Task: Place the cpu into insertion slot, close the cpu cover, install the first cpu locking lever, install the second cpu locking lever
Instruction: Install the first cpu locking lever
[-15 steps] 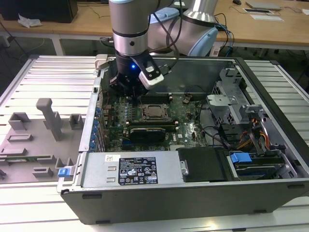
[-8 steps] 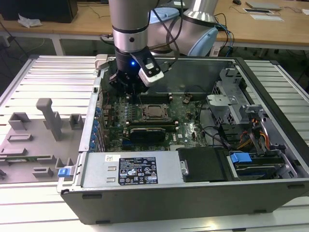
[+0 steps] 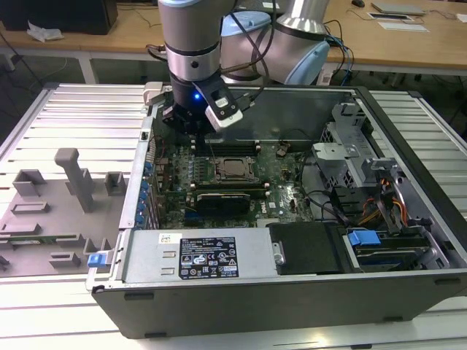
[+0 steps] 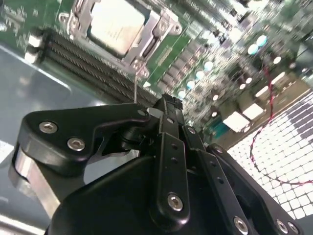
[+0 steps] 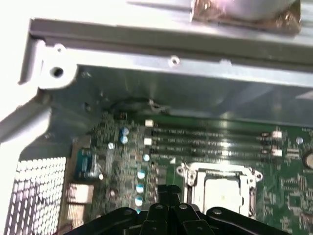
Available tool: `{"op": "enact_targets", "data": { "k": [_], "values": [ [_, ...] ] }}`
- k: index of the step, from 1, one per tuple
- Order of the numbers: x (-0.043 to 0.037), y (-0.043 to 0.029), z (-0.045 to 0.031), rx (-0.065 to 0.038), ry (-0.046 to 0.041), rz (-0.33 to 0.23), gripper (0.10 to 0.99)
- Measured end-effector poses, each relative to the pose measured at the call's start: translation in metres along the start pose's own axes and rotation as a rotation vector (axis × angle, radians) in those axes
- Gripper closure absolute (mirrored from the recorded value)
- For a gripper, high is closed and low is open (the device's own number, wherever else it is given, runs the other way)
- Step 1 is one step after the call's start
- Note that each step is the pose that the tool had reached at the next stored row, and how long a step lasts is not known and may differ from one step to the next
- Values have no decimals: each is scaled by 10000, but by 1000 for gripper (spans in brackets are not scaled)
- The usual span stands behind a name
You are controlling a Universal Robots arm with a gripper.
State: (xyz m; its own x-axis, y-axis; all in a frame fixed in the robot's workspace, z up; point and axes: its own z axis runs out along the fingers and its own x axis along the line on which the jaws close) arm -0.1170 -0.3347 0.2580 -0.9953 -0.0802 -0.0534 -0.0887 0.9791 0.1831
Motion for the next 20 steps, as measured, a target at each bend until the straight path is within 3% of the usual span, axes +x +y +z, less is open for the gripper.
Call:
{"op": "enact_targets", "data": {
  "k": [3,5,9,14,20],
  "values": [
    [27,3,-1,-708,-63,28,980],
    [32,3,-1,-1082,-96,40,980],
    [32,3,-1,-1107,-99,43,980],
    [-46,-4,4,-1108,-98,43,980],
    [-284,-26,16,-1110,-80,46,980]
  ]
}}
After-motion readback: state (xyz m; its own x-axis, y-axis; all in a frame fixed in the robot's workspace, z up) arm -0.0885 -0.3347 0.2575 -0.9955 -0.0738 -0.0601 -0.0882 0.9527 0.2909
